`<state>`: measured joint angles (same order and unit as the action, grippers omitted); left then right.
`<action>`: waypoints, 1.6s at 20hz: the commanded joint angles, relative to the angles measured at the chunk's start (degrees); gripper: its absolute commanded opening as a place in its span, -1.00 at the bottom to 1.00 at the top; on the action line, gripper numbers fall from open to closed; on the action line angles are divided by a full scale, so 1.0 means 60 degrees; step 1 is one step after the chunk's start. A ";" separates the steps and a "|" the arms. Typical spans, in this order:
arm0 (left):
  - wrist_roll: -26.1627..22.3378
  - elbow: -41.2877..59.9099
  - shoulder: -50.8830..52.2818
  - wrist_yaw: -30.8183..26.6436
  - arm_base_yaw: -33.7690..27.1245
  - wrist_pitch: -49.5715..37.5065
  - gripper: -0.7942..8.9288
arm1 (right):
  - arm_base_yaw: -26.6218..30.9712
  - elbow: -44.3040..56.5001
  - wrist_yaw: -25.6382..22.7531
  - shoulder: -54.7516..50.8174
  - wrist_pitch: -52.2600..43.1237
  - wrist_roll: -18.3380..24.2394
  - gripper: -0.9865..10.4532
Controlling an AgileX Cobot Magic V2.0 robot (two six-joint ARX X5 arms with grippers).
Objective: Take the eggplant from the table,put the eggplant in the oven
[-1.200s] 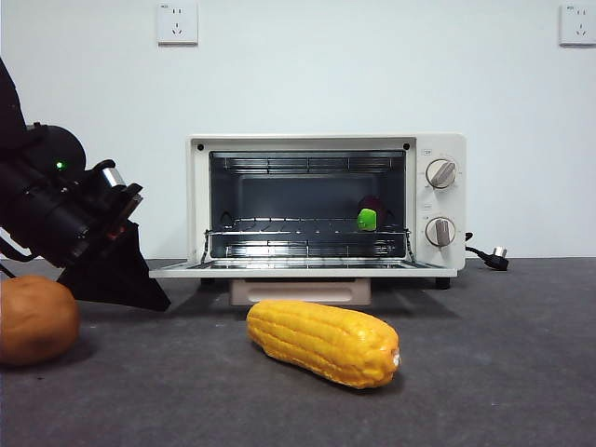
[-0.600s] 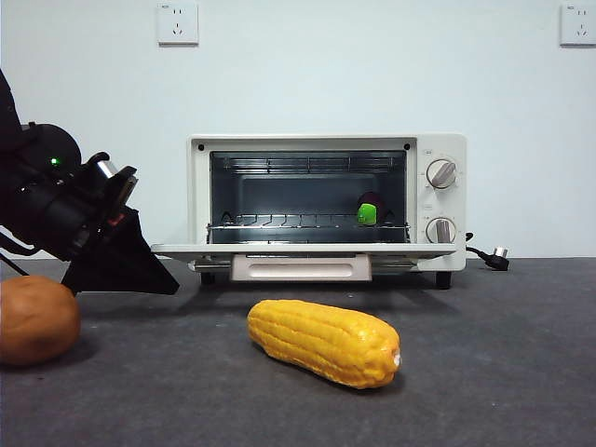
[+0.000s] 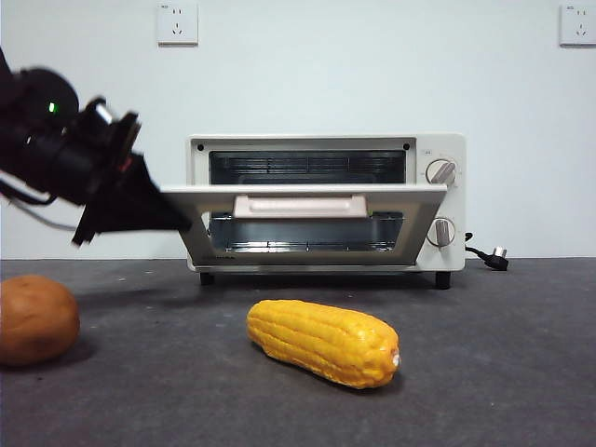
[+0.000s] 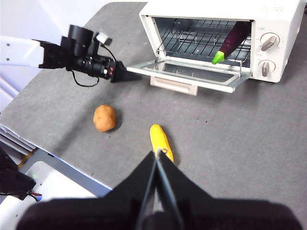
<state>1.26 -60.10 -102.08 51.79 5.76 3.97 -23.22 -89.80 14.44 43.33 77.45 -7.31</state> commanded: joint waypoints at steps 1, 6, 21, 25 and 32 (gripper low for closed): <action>0.0379 -0.0022 0.0051 -0.0033 0.0029 -0.0393 -0.85 | -0.0011 -0.0004 0.0000 -0.0015 0.0208 -0.0102 -0.85; 0.0535 -0.0022 0.0055 -0.0452 0.0029 -0.0914 -0.85 | -0.0011 -0.0004 0.0098 -0.0018 0.0211 -0.0109 -0.85; 0.1297 -0.0113 0.0055 -0.1650 0.0069 -0.3100 -0.85 | -0.0011 -0.0004 0.0095 -0.0015 0.0211 -0.0178 -0.85; 0.1297 -0.0350 0.0055 -0.2080 0.0120 -0.3293 -0.85 | -0.0011 -0.0004 0.0095 -0.0018 0.0215 -0.0175 -0.85; 0.1297 -0.1009 0.0055 -0.2426 0.0182 -0.3304 -0.85 | -0.0011 -0.0004 0.0095 -0.0018 0.0211 -0.0175 -0.85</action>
<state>8.69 -65.87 -101.41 37.17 6.61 -15.27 -23.24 -89.80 14.92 43.33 77.47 -7.97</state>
